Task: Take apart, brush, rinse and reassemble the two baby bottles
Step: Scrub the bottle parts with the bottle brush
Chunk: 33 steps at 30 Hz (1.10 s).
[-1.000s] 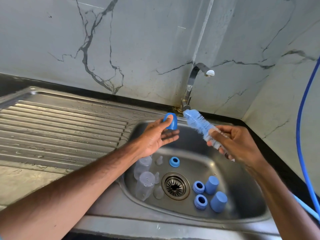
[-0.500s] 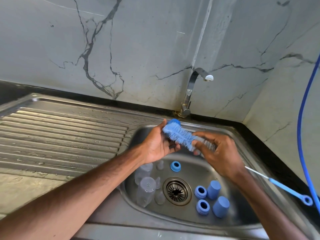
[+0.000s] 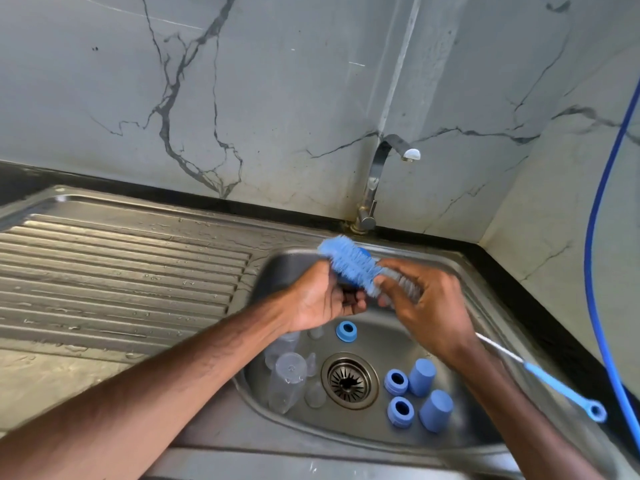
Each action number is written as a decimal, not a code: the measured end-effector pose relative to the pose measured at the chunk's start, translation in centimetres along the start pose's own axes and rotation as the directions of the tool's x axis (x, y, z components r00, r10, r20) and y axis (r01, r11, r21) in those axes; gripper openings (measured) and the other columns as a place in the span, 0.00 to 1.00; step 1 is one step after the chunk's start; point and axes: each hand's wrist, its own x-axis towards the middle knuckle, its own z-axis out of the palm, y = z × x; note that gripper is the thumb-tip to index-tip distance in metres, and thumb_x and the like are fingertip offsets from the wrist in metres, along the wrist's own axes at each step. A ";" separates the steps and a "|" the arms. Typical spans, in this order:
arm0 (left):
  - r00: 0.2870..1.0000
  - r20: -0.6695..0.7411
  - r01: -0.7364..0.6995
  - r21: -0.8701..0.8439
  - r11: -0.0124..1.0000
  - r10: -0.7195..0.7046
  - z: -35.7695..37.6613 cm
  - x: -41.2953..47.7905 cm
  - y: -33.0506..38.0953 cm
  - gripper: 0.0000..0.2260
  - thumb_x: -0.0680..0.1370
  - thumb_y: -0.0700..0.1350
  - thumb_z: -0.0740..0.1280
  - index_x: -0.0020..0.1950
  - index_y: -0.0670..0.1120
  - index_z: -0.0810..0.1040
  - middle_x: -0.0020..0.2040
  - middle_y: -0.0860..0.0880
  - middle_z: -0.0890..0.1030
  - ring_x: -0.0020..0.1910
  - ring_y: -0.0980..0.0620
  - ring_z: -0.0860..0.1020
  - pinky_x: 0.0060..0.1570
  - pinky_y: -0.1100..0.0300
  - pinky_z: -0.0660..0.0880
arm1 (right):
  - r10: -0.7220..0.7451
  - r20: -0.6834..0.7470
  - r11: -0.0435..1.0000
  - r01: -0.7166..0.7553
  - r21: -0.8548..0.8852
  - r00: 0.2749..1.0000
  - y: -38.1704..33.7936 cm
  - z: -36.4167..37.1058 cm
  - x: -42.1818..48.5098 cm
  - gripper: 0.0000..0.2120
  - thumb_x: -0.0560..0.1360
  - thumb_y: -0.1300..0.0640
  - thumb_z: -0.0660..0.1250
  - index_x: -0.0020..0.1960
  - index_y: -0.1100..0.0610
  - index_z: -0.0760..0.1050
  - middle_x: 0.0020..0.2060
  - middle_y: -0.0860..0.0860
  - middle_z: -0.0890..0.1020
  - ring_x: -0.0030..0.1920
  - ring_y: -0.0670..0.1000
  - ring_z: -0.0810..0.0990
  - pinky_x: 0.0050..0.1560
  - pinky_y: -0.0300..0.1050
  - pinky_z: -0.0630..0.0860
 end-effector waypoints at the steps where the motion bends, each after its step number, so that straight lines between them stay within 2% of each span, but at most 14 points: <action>1: 1.000 0.005 0.010 -0.017 1.000 -0.009 0.0 0.0 0.0 0.23 0.86 0.58 0.55 0.66 0.41 0.74 0.50 0.42 0.79 0.41 0.50 0.79 0.42 0.57 0.81 | 0.049 -0.054 0.999 -0.049 -0.009 0.997 0.2 -0.1 0.3 0.11 0.79 0.53 0.73 0.61 0.46 0.83 0.41 0.38 0.85 0.37 0.37 0.85 0.35 0.34 0.81; 3: 0.999 0.018 0.032 -0.043 0.999 -0.031 0.0 0.0 0.1 0.25 0.85 0.59 0.56 0.68 0.40 0.73 0.49 0.41 0.80 0.44 0.48 0.81 0.46 0.55 0.82 | 0.117 -0.125 0.993 -0.118 0.001 0.985 0.7 -0.5 0.5 0.11 0.79 0.53 0.74 0.61 0.49 0.83 0.40 0.38 0.85 0.37 0.36 0.84 0.37 0.34 0.81; 4: 0.999 0.023 0.032 -0.048 0.998 -0.031 0.0 0.0 0.1 0.25 0.85 0.58 0.57 0.70 0.40 0.72 0.51 0.40 0.81 0.44 0.47 0.82 0.47 0.54 0.83 | 0.101 -0.113 0.995 -0.101 0.009 0.988 0.8 -0.6 0.5 0.11 0.79 0.53 0.73 0.61 0.50 0.83 0.41 0.38 0.85 0.37 0.36 0.85 0.38 0.35 0.82; 7: 1.000 0.014 -0.004 -0.066 0.998 0.005 -0.1 0.1 0.1 0.21 0.86 0.53 0.59 0.72 0.39 0.72 0.53 0.38 0.82 0.41 0.49 0.83 0.40 0.59 0.82 | 0.056 -0.039 0.998 -0.057 -0.010 0.998 0.6 -0.5 0.2 0.11 0.79 0.52 0.72 0.61 0.48 0.83 0.43 0.41 0.87 0.37 0.39 0.86 0.38 0.46 0.85; 9: 1.000 -0.002 -0.024 -0.082 0.996 0.023 0.1 0.2 0.2 0.22 0.86 0.54 0.58 0.71 0.39 0.73 0.49 0.38 0.82 0.38 0.51 0.82 0.36 0.62 0.81 | 0.125 -0.104 0.992 -0.124 0.012 0.987 1.0 -0.6 0.5 0.10 0.79 0.51 0.73 0.61 0.47 0.83 0.40 0.41 0.87 0.36 0.40 0.86 0.40 0.51 0.86; 13: 0.998 0.002 -0.056 -0.116 0.992 0.057 0.3 -0.1 0.7 0.20 0.86 0.51 0.57 0.71 0.38 0.73 0.57 0.38 0.80 0.43 0.48 0.81 0.41 0.60 0.80 | 0.094 -0.121 0.996 -0.093 0.018 0.988 1.2 -0.6 0.4 0.09 0.79 0.53 0.73 0.59 0.47 0.83 0.41 0.39 0.87 0.36 0.39 0.86 0.39 0.45 0.84; 16: 0.995 0.070 -0.055 -0.131 0.990 0.065 0.2 -0.3 1.1 0.17 0.85 0.45 0.57 0.69 0.35 0.73 0.56 0.37 0.80 0.47 0.45 0.81 0.46 0.58 0.79 | 0.144 -0.167 0.988 -0.151 -0.026 0.975 1.8 -1.2 0.6 0.09 0.80 0.52 0.72 0.59 0.48 0.84 0.39 0.41 0.87 0.37 0.38 0.85 0.42 0.44 0.84; 21: 0.975 0.127 -0.180 -0.037 0.983 0.183 0.1 -0.1 1.0 0.10 0.83 0.34 0.60 0.62 0.37 0.77 0.57 0.39 0.82 0.53 0.46 0.83 0.52 0.59 0.82 | 0.018 -0.095 1.000 -0.019 -0.005 0.995 0.8 -0.8 0.2 0.10 0.80 0.53 0.73 0.61 0.48 0.82 0.43 0.37 0.85 0.36 0.36 0.85 0.35 0.34 0.81; 24: 0.961 0.152 -0.244 0.077 0.967 0.231 -0.3 0.2 0.8 0.14 0.82 0.34 0.64 0.68 0.36 0.75 0.61 0.38 0.82 0.56 0.43 0.83 0.56 0.60 0.81 | 0.108 -0.166 0.994 -0.110 -0.006 0.980 1.6 -1.3 0.5 0.09 0.80 0.54 0.72 0.59 0.51 0.83 0.40 0.42 0.87 0.36 0.37 0.85 0.38 0.32 0.79; 26: 0.956 0.145 -0.271 0.118 0.955 0.253 -0.6 0.4 0.6 0.17 0.80 0.33 0.68 0.70 0.38 0.75 0.63 0.38 0.82 0.58 0.42 0.83 0.56 0.59 0.81 | 0.096 -0.142 0.995 -0.095 0.012 0.985 1.8 -1.6 0.4 0.08 0.80 0.53 0.72 0.59 0.50 0.83 0.39 0.42 0.87 0.36 0.37 0.85 0.38 0.30 0.78; 29: 0.945 0.136 -0.319 0.176 0.931 0.298 -1.0 0.4 0.4 0.20 0.75 0.34 0.73 0.66 0.41 0.77 0.59 0.41 0.85 0.57 0.44 0.84 0.54 0.58 0.81 | 0.049 -0.041 0.999 -0.048 0.002 0.998 1.2 -1.1 0.2 0.09 0.80 0.53 0.72 0.60 0.48 0.83 0.38 0.41 0.87 0.36 0.39 0.85 0.36 0.35 0.81; 33: 0.943 0.124 -0.330 0.220 0.918 0.309 -1.3 0.4 0.8 0.23 0.72 0.35 0.77 0.65 0.45 0.77 0.56 0.40 0.86 0.54 0.45 0.85 0.51 0.58 0.82 | 0.086 -0.128 0.996 -0.083 0.030 0.988 1.9 -1.4 0.3 0.10 0.79 0.54 0.73 0.60 0.51 0.83 0.39 0.40 0.86 0.35 0.38 0.85 0.35 0.31 0.78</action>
